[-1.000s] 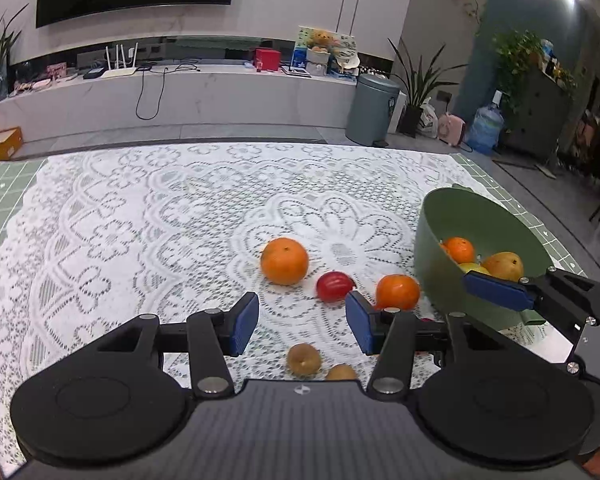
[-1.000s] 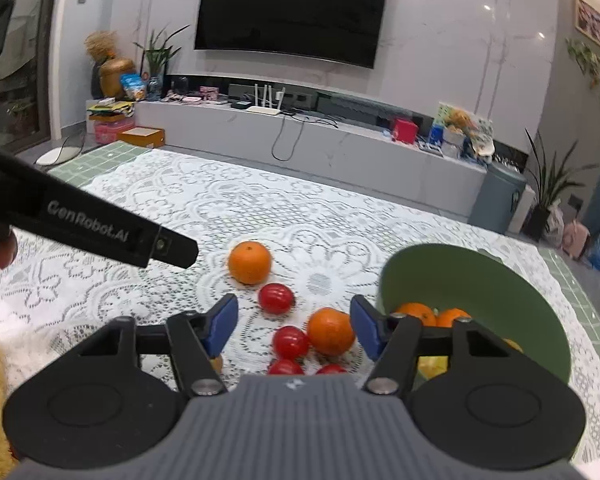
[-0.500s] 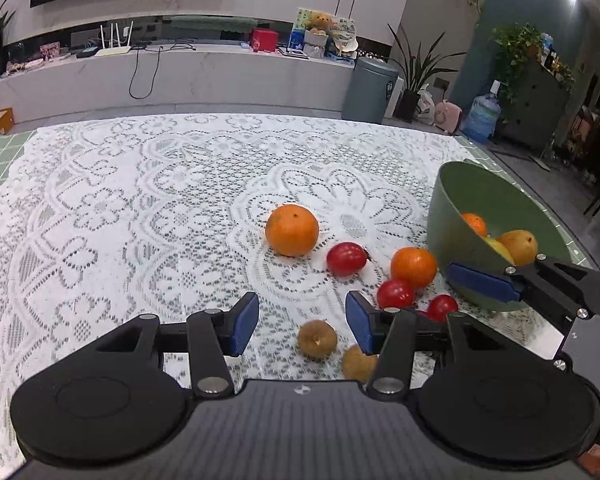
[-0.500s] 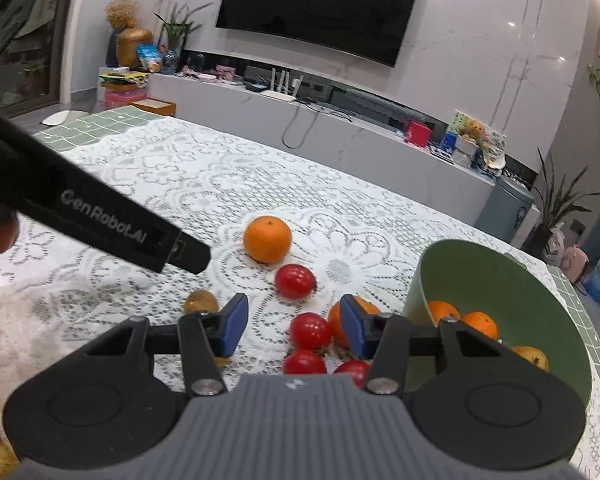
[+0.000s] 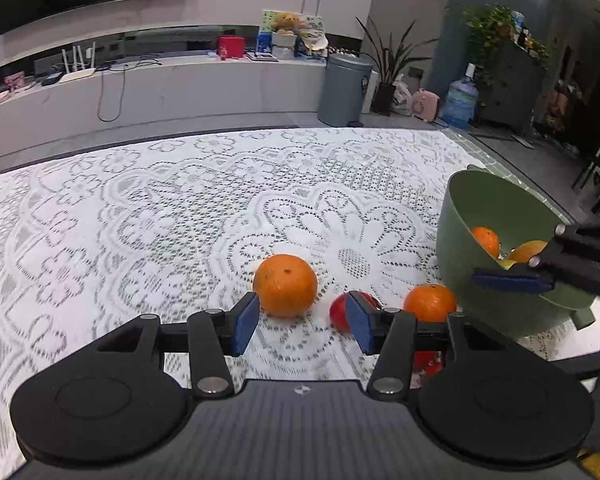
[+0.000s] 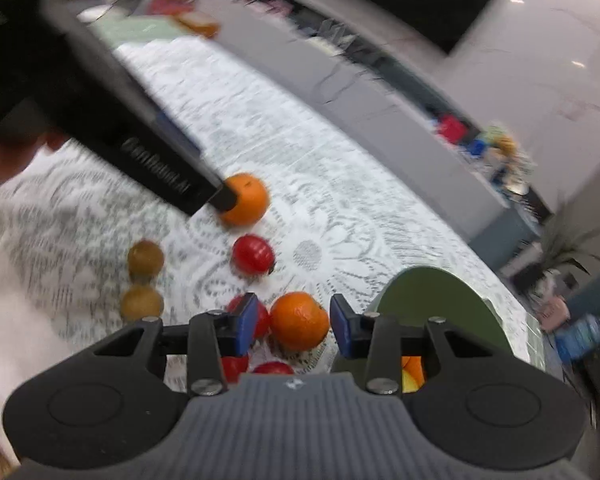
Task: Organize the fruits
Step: 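Grasp a mandarin with the right tool while the left tool grasps another mandarin, then carry both mandarins into the green colander and open both tools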
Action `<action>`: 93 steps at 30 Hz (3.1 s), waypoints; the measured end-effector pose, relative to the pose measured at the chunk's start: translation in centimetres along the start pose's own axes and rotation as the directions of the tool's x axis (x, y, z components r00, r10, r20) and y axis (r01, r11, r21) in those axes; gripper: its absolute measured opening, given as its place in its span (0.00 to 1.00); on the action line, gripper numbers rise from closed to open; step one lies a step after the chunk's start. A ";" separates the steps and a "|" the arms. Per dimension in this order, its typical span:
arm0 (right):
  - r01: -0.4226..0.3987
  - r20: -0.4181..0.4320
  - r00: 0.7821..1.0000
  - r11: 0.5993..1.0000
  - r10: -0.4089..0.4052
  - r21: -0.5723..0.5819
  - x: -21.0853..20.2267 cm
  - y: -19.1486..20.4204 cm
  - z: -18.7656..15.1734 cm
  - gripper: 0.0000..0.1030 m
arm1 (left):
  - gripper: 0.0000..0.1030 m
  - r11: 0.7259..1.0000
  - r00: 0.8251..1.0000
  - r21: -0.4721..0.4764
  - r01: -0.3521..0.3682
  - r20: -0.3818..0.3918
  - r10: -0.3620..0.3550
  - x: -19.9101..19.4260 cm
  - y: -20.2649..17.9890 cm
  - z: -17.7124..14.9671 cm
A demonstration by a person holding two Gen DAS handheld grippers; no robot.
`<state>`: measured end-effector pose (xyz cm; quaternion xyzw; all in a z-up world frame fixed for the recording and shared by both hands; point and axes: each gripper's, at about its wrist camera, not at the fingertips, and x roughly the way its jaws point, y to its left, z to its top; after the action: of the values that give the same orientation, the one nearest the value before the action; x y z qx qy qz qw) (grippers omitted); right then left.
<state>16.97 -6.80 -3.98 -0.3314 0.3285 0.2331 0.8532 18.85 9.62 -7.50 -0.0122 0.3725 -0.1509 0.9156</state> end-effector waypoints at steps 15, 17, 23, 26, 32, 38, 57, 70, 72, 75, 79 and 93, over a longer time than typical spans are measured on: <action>-0.209 -0.183 0.972 0.886 0.144 -0.414 1.8 -1.6 1.7 0.34 | 0.57 0.999 0.999 0.024 0.024 -0.030 -0.024 3.3 1.0 0.5; -0.228 -0.218 0.966 0.862 0.141 -0.453 2.1 -1.5 2.0 0.34 | 0.57 0.999 0.999 0.024 0.023 -0.031 -0.023 3.5 1.0 0.4; -0.289 -0.311 0.939 0.822 0.145 -0.490 3.8 -1.0 2.7 0.34 | 0.57 0.999 0.999 -0.009 0.030 -0.040 -0.031 4.2 1.6 0.5; -0.311 -0.334 0.929 0.817 0.156 -0.485 4.4 -1.0 2.7 0.35 | 0.57 0.999 0.998 -0.031 0.042 -0.045 -0.043 4.5 2.0 0.4; -0.318 -0.344 0.926 0.817 0.158 -0.481 5.4 -0.7 2.6 0.36 | 0.57 0.996 0.997 -0.075 0.053 -0.047 -0.057 4.8 2.3 0.4; -0.319 -0.355 0.922 0.823 0.155 -0.470 5.9 -0.8 2.9 0.36 | 0.53 0.995 0.997 -0.079 0.052 -0.047 -0.056 5.0 2.1 0.3; -0.227 -0.289 0.953 0.849 0.093 -0.476 3.8 -0.3 4.1 0.35 | 0.50 0.994 0.999 -0.097 0.049 -0.004 -0.049 3.0 2.2 1.0; -0.156 -0.191 0.978 0.915 0.089 -0.371 -0.2 -2.5 5.8 0.35 | 0.50 0.995 0.988 -0.028 0.099 0.122 -0.095 -1.8 -1.1 2.5; -0.146 -0.176 0.980 0.926 0.089 -0.348 -1.1 -3.0 5.8 0.35 | 0.50 0.994 0.985 -0.014 0.110 0.134 -0.107 -2.5 -2.1 2.6; -0.126 -0.158 0.984 0.939 0.078 -0.319 -2.2 -3.9 5.5 0.35 | 0.50 0.991 0.980 -0.007 0.134 0.148 -0.131 -3.5 -3.4 2.5; -0.098 -0.145 0.988 0.951 0.057 -0.295 -3.5 -5.0 4.5 0.35 | 0.50 0.987 0.975 0.016 0.160 0.153 -0.161 -4.4 -5.2 2.4; -0.053 -0.183 0.983 0.982 0.019 -0.183 -6.1 -9.9 -1.0 0.35 | 0.50 0.960 0.966 0.157 0.232 0.076 -0.246 -4.0 -13.4 3.1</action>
<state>18.50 -15.32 3.90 -0.4239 0.3869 0.2476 0.7806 14.72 -2.26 -0.73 0.0031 0.3123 -0.2866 0.9057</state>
